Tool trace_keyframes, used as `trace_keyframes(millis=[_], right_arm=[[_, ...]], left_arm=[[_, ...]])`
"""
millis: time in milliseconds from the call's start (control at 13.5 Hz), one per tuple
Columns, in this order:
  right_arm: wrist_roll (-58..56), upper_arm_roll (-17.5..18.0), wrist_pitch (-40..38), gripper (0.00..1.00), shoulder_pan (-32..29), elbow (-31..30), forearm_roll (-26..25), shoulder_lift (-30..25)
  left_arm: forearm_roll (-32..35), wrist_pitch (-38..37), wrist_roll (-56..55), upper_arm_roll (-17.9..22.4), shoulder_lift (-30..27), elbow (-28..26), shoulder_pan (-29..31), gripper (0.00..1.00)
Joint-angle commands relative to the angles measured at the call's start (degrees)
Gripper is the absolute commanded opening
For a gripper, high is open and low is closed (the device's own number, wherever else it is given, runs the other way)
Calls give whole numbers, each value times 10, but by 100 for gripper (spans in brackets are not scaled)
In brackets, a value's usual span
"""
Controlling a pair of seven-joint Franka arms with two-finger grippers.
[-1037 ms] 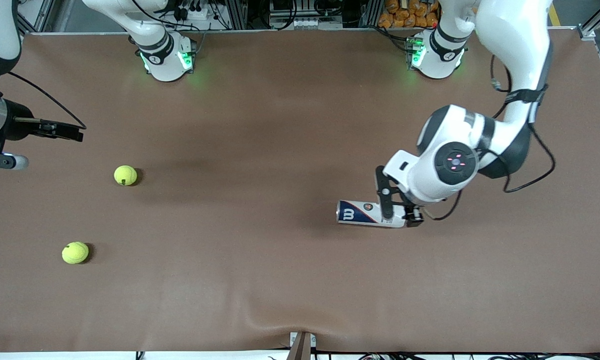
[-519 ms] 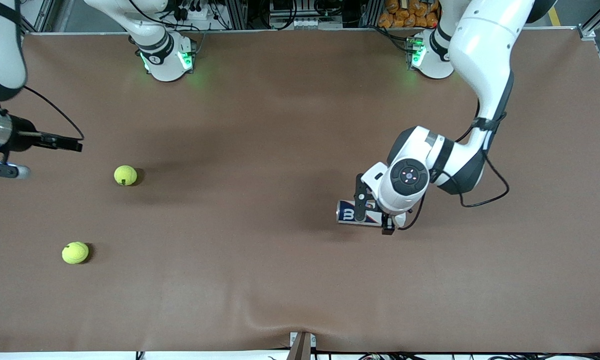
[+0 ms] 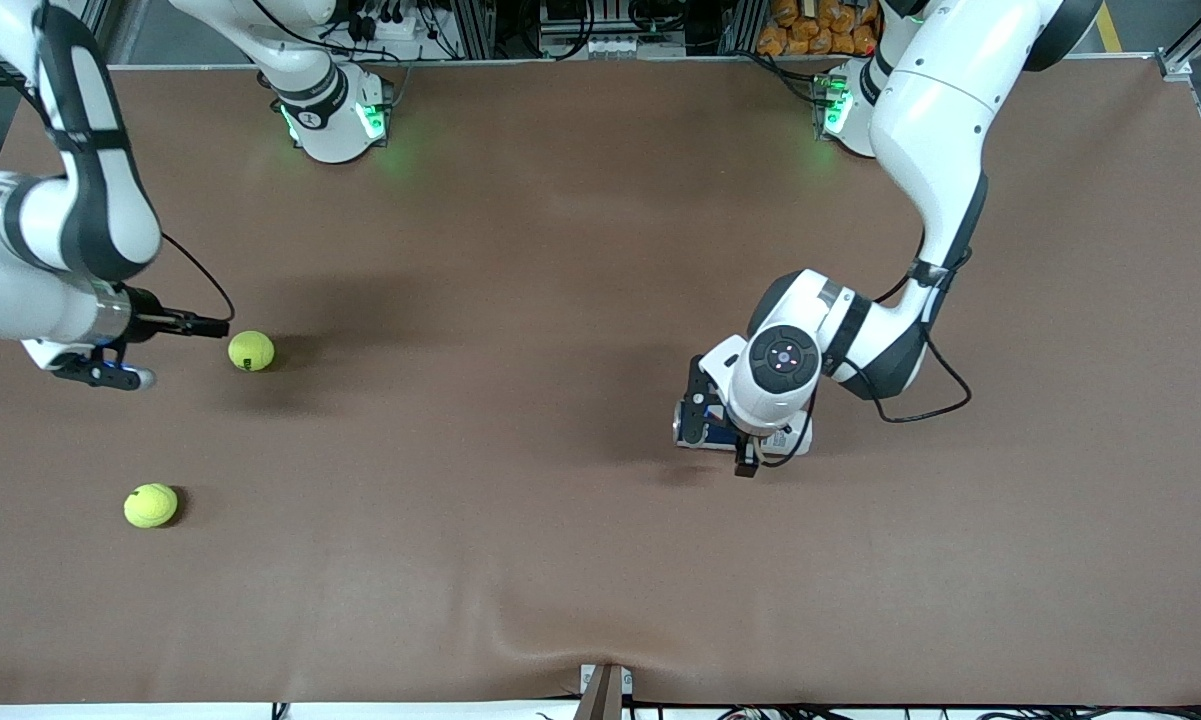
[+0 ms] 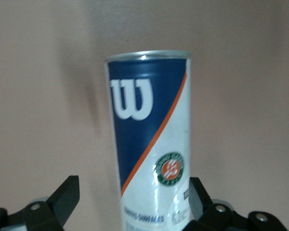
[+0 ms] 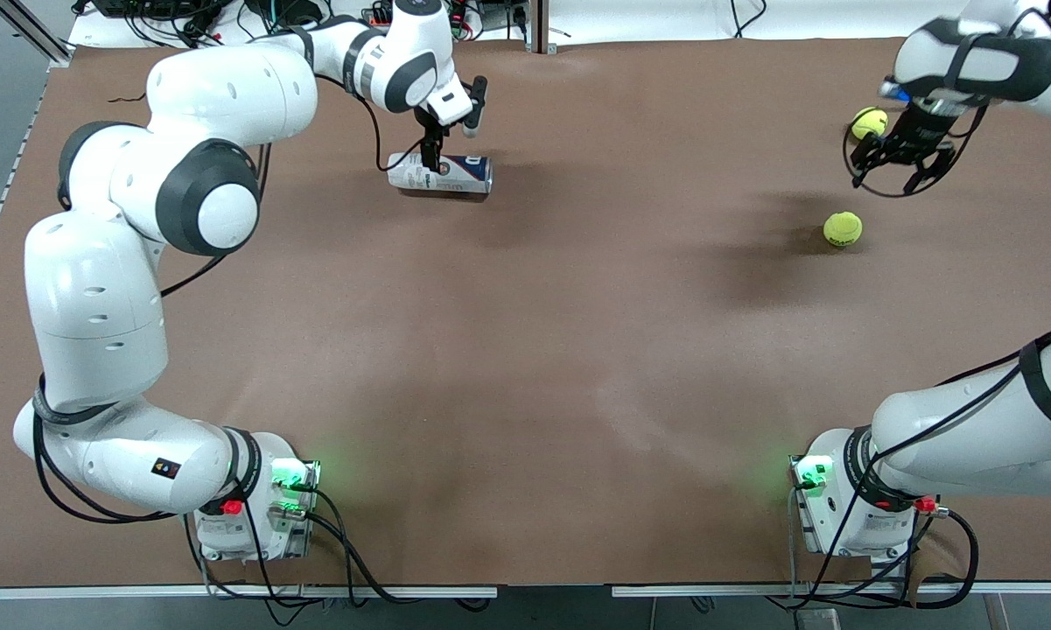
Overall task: Insert tennis ball vertically with right arm
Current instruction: 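Reach the left gripper to the Wilson can while the right gripper reaches a ball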
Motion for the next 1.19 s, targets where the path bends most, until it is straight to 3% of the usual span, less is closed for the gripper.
trace_keyframes(millis=[0,370,667,889,1111], right_arm=[[-5,10,81,100,-4,-55,-5,5],[-4,10,102,100,-6,-63,-5,25],[-4,10,126,100,-5,-63,-4,46],[-6,10,148,100,-5,-63,-4,72],[-6,11,149,100,-4,-63,-4,90]], left_arm=[[21,27,-2,4,-5,-30,0,100],[58,93,-2,3,-8,-82,8,100],[92,94,-5,4,-7,-83,-2,100],[100,94,-4,3,-7,-82,1,63],[100,94,-4,3,-7,-81,3,58]])
